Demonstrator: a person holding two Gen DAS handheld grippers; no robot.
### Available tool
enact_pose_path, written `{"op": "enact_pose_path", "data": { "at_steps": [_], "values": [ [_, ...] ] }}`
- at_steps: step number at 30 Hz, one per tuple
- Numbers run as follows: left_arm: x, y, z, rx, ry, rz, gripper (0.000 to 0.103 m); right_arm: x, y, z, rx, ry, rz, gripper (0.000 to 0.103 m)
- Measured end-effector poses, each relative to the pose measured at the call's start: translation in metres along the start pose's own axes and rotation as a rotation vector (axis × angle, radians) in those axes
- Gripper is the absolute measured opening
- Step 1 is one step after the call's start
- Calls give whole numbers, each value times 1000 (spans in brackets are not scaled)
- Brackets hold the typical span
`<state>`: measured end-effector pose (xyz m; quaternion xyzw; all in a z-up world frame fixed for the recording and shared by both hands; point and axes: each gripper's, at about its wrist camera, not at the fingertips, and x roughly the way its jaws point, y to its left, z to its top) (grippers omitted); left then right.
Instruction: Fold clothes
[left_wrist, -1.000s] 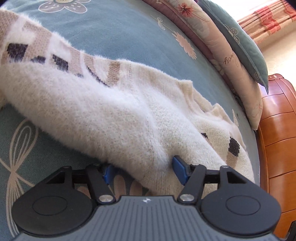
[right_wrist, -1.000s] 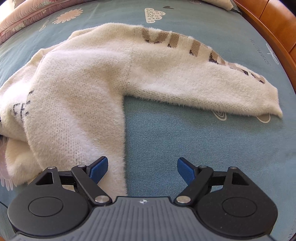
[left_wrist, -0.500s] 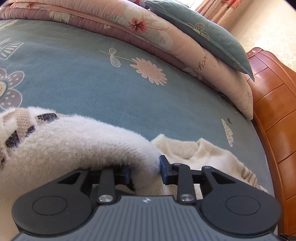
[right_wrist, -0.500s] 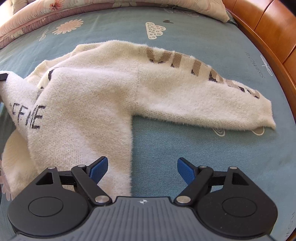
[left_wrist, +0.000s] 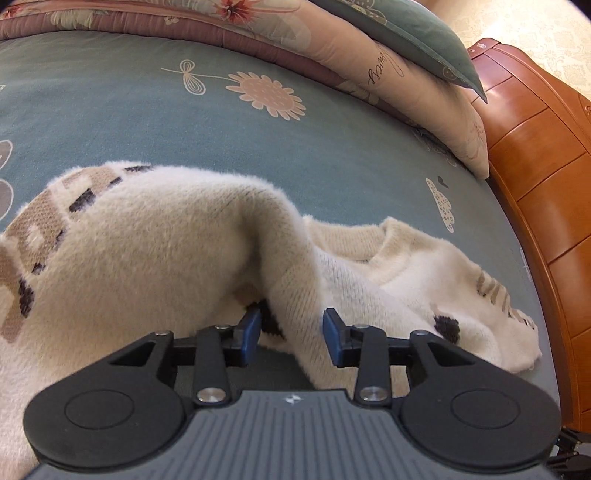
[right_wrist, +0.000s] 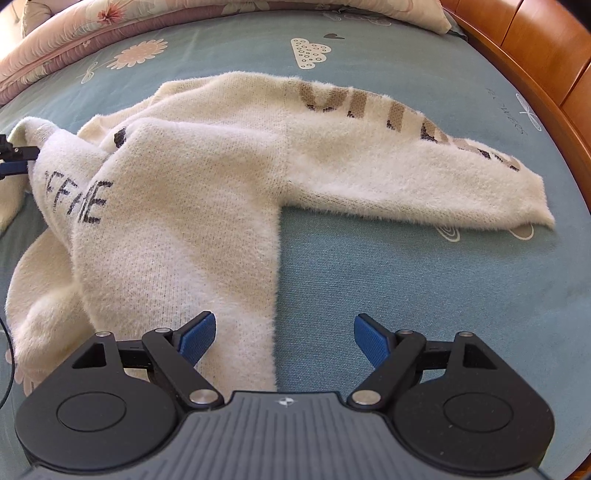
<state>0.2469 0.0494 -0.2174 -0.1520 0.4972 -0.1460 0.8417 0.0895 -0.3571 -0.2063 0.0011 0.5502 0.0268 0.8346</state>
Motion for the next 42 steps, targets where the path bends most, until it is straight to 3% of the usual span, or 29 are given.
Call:
{"op": "enact_pose_path", "data": {
  "at_steps": [6, 9, 14, 16, 19, 20, 21, 24, 27, 35, 38, 42],
  "values": [
    [-1, 0, -50, 60, 174, 23, 37, -3, 1, 2, 16, -6, 35, 85],
    [9, 0, -66, 88, 196, 62, 37, -2, 3, -1, 6, -2, 43, 85],
    [23, 2, -70, 103, 195, 27, 37, 2, 1, -8, 6, 8, 63, 85],
    [27, 2, -66, 125, 202, -2, 38, 4, -5, -11, 39, 20, 74, 85],
    [36, 5, -56, 131, 267, -84, 54, 6, -10, -15, 87, 31, 87, 85],
    [39, 7, -52, 123, 300, -124, 63, 7, -12, -16, 99, 33, 91, 85],
    [41, 10, -48, 106, 338, -163, 65, 7, -12, -16, 104, 32, 91, 85],
    [47, 23, -43, 23, 465, -280, 65, 6, -12, -16, 101, 27, 84, 85],
    [48, 29, -49, 24, 539, -342, 65, 6, -13, -17, 92, 25, 80, 85],
    [66, 29, -32, -23, 472, -402, 65, 13, -22, -27, 160, 53, 90, 85],
    [70, 27, -32, -17, 489, -424, 63, 16, -27, -34, 214, 72, 100, 85],
    [64, 29, -47, 6, 544, -402, 34, 17, -33, -40, 273, 83, 111, 85]
  ]
}}
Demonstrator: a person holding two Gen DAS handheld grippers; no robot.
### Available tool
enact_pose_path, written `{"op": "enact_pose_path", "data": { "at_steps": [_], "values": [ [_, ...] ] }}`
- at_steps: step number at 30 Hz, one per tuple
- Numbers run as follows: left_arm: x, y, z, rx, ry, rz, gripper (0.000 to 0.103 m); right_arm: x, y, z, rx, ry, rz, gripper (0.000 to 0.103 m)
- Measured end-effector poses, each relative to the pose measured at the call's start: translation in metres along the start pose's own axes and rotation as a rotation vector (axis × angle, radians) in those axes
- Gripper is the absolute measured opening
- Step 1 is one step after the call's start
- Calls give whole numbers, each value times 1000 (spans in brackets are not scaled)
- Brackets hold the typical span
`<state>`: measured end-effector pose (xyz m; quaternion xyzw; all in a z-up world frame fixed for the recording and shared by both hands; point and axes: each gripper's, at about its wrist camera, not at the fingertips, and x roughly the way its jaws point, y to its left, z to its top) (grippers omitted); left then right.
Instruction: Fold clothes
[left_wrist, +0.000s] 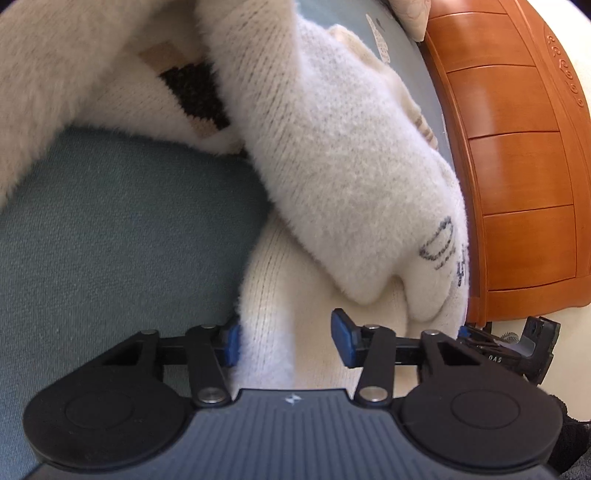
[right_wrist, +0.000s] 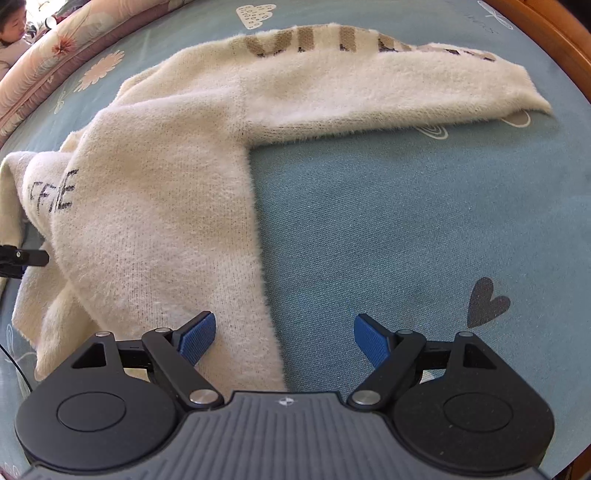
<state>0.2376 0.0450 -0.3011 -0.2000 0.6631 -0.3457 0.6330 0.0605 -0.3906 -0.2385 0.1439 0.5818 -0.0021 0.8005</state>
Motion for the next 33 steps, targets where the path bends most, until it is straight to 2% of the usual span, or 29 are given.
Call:
{"op": "enact_pose_path", "data": {
  "at_steps": [3, 6, 9, 11, 14, 18, 22, 24, 27, 30, 33],
  "values": [
    [2, -2, -14, 23, 29, 26, 19, -5, -7, -11, 47, -2, 38, 85],
    [2, -2, -18, 40, 28, 33, 18, -12, -23, -33, 162, 7, 127, 85],
    [2, -2, -18, 53, 34, 29, 17, -13, -41, -61, 282, 30, 252, 85],
    [2, 0, -20, 51, 33, 19, 17, -7, -48, -79, 328, 51, 331, 85],
    [0, 2, -22, 53, 33, 10, 17, 7, -44, -97, 315, 54, 381, 86],
    [-2, 3, -26, 46, 20, 13, 20, 16, -36, -91, 293, -4, 462, 86],
    [-4, 4, -30, 38, -8, 2, 20, 42, -34, -71, 324, -29, 602, 90],
    [-5, 4, -33, 19, -23, -2, 20, 47, -37, -66, 354, -15, 642, 89],
    [-9, 4, -43, 1, -55, 0, 20, 45, -43, -75, 372, 23, 672, 80],
    [-12, 16, -59, -100, -125, -47, 20, 46, -47, -101, 394, 77, 713, 72],
    [-14, 27, -75, -178, -189, -95, 20, 49, -48, -111, 438, 66, 720, 62]
  ]
}}
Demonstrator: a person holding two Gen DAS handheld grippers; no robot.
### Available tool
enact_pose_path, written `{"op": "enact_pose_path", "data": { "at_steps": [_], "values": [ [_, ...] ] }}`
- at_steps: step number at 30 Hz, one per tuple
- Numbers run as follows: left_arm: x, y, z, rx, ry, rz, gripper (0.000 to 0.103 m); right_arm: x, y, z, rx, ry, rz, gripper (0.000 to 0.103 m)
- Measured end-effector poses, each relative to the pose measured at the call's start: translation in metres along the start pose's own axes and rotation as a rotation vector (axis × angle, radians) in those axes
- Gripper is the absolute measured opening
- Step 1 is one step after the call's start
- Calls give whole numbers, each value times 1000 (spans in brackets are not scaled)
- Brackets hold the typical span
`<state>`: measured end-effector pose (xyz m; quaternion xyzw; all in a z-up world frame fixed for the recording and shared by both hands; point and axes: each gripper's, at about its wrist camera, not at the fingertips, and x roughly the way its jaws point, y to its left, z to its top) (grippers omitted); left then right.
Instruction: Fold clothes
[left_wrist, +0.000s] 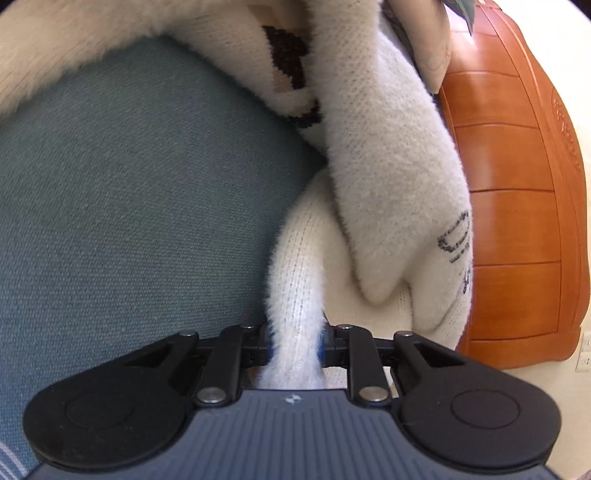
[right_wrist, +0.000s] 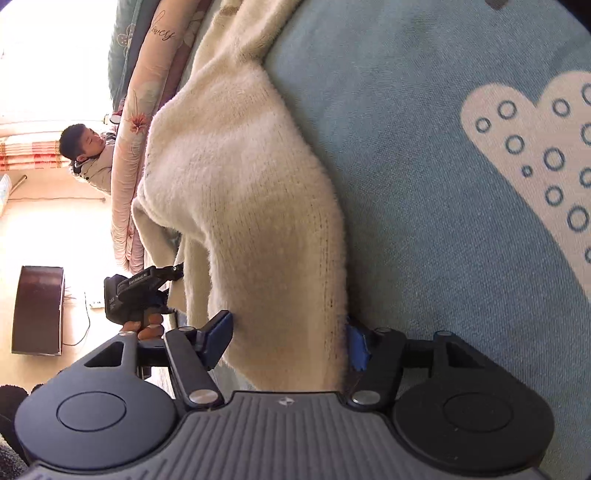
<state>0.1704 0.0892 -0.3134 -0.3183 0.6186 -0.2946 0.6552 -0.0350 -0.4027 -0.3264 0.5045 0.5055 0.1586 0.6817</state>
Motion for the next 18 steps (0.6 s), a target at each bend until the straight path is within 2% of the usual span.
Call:
{"op": "enact_pose_path", "data": {
  "at_steps": [2, 4, 5, 10, 18],
  "values": [
    [-3, -3, -6, 11, -24, 15, 20, 10, 7, 5, -16, -2, -22, 45],
    [-4, -14, -11, 46, -28, 61, 16, 19, 16, 12, -59, 26, -64, 20],
    [-5, -20, -14, 67, -29, 87, 14, 21, 21, 14, -85, 39, -84, 17],
    [-13, -47, -37, 138, -10, 190, 12, 12, 40, 19, -161, 68, -156, 15],
    [-46, -68, -115, 115, 26, 211, 12, -18, 59, 24, -209, 92, -216, 13]
  ]
}}
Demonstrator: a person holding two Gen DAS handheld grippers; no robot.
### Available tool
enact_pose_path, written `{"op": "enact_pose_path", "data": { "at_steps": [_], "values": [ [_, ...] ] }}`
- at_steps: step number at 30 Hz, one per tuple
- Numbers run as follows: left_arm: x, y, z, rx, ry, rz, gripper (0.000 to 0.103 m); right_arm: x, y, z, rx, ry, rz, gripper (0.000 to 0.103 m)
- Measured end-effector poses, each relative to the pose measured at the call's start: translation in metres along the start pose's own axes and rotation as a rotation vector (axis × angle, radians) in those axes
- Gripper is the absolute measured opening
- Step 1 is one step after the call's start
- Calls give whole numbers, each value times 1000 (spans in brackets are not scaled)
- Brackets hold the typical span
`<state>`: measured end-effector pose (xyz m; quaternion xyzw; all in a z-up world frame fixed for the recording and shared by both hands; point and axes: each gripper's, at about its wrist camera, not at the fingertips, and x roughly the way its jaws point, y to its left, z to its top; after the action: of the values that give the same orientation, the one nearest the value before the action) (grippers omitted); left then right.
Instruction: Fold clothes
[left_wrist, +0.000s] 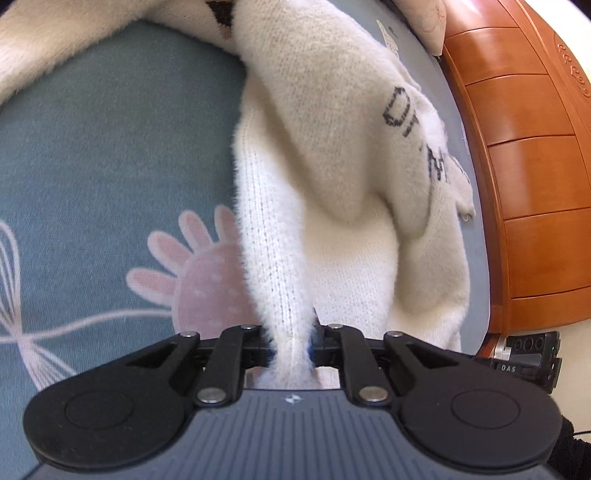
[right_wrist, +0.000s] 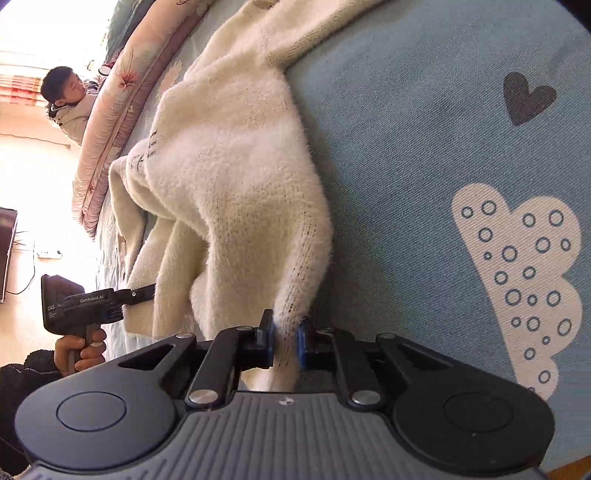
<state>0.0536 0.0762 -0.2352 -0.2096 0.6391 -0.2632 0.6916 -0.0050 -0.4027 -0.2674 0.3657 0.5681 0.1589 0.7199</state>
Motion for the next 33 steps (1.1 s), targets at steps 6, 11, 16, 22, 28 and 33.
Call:
{"op": "enact_pose_path", "data": {
  "at_steps": [6, 11, 16, 22, 28, 33],
  "values": [
    [-17, -45, -24, -43, -73, 17, 11, -31, 11, 13, -65, 13, 13, 13],
    [-29, -59, -9, -43, -117, 47, 11, -49, 19, 25, -138, 61, 2, 13],
    [-47, -52, -37, -54, -150, 57, 11, -65, 22, 39, -206, 105, -4, 12],
    [-47, -64, -86, -121, -152, 56, 11, -78, 20, 41, -276, 192, -26, 12],
    [-30, -62, -114, -170, -112, 103, 11, -84, 16, 35, -314, 261, -83, 12],
    [-10, -30, -106, -201, -73, 210, 11, -69, 5, 25, -317, 286, -156, 12]
  ]
}}
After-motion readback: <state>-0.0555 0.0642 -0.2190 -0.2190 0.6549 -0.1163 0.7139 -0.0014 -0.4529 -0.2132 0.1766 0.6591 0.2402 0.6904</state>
